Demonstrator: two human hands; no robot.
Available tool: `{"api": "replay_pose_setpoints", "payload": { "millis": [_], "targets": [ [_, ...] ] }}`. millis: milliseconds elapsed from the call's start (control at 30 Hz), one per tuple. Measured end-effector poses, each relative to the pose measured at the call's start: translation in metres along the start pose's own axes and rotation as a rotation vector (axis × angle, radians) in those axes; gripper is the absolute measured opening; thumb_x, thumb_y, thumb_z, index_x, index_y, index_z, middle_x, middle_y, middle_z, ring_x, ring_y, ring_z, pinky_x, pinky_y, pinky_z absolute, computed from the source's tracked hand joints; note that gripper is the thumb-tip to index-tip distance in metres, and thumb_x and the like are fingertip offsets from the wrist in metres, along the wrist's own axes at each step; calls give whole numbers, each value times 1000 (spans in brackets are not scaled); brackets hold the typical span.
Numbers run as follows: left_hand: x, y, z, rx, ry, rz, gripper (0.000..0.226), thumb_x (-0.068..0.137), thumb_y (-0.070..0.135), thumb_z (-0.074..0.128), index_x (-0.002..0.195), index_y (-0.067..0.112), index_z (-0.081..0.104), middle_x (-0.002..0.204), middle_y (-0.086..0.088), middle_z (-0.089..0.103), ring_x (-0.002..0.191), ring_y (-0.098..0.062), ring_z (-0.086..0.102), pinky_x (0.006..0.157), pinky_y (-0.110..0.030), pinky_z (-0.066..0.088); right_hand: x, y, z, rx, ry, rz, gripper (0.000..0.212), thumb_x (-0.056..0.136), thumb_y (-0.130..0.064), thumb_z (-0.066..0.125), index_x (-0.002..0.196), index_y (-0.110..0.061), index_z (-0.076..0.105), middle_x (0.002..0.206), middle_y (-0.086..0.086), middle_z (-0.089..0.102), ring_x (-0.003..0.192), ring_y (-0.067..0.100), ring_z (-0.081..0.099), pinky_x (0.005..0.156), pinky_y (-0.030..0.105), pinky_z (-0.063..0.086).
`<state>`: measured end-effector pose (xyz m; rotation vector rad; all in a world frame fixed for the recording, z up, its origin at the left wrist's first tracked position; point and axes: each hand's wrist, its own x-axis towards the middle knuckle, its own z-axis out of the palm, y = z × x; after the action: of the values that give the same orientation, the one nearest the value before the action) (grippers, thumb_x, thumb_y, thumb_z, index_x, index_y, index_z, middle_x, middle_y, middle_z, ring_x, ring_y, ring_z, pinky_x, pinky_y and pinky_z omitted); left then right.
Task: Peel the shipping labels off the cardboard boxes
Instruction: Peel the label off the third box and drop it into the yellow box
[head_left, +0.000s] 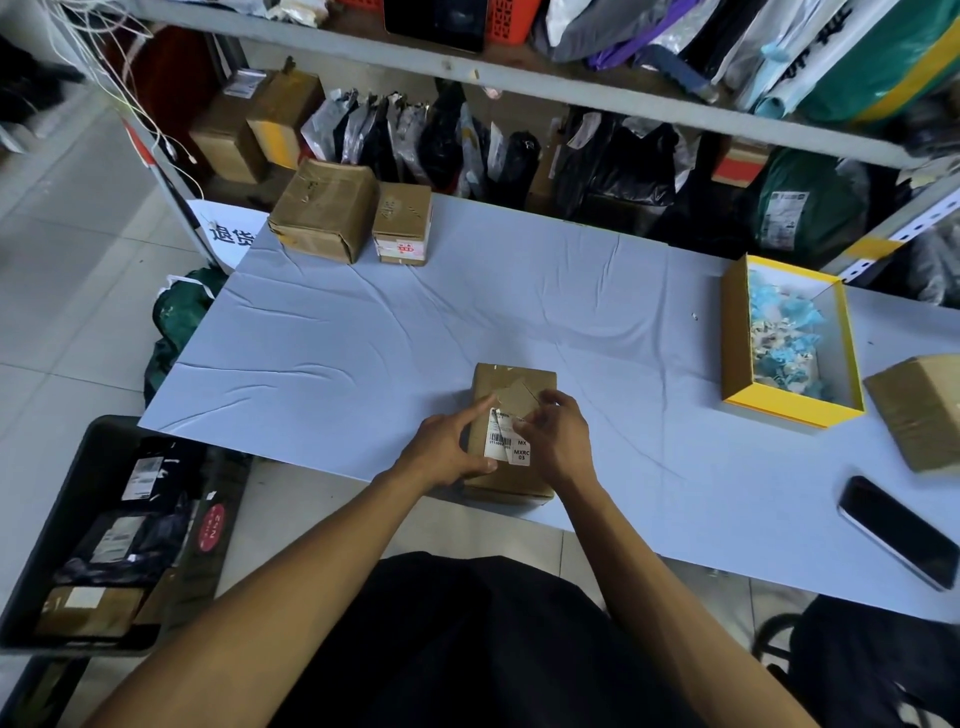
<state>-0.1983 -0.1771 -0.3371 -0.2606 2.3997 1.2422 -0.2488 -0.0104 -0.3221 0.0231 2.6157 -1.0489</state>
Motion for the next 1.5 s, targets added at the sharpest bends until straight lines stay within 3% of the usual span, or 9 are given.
{"api": "replay_pose_setpoints", "payload": {
  "millis": [367,533,633,767,967,1067,1167,1267,1500],
  "targets": [
    [-3,1,-2,-62,-10,-7,93,79,22,80,149,49,24,147,0,50,127,-24,53,102,-36,50,-9,-11,-7,3,-11,1,24,85,-24,69,66,-13,60,143,2,51,103,26,63,85,39,50],
    [-4,2,-1,-63,-16,-17,93,80,23,80,149,50,23,148,0,47,128,-26,52,103,-38,50,-17,-18,-14,42,-28,11,21,85,-19,70,78,-1,62,123,11,63,77,21,58,72,34,48],
    [-3,2,-1,-72,-15,-18,93,80,23,80,147,52,23,148,0,48,127,-26,52,102,-37,49,-17,-20,-16,34,-45,8,25,86,-18,70,85,5,61,120,15,64,76,22,57,60,21,39],
    [-4,3,-1,-82,-15,-26,92,80,23,80,147,54,24,149,1,46,129,-26,51,101,-36,49,-17,-21,-18,12,-72,-16,23,87,-21,70,89,2,64,112,18,63,80,28,57,56,25,30],
    [-6,6,-2,-70,-20,-20,90,82,21,78,148,49,24,151,-1,43,132,-28,48,102,-37,48,-16,-20,-21,-12,-95,8,26,86,-21,70,82,-5,50,74,1,54,70,25,52,50,13,36],
    [-6,7,-2,-65,-23,-19,90,82,21,78,149,48,24,152,-1,42,133,-29,47,103,-38,48,-17,-23,-24,-12,-117,20,25,87,-22,69,96,-2,57,88,1,58,78,27,58,57,18,41],
    [-6,7,-3,-73,-22,-19,90,81,21,79,149,48,25,150,-1,44,130,-28,49,100,-36,49,-17,-24,-26,-16,-123,30,39,88,-23,69,112,5,58,112,10,65,93,33,63,75,40,47],
    [-6,6,-3,-70,-15,-19,91,80,22,80,147,51,26,149,0,45,130,-28,49,99,-36,51,-14,-21,-25,-29,-137,26,33,88,-24,69,100,6,63,138,3,55,100,30,61,72,31,40],
    [-5,6,-3,-79,-16,-24,91,80,22,80,147,51,26,150,1,44,131,-27,48,103,-38,49,-14,-22,-29,-10,-160,12,37,88,-22,68,109,7,59,141,5,52,106,34,59,88,44,47]
  ]
}}
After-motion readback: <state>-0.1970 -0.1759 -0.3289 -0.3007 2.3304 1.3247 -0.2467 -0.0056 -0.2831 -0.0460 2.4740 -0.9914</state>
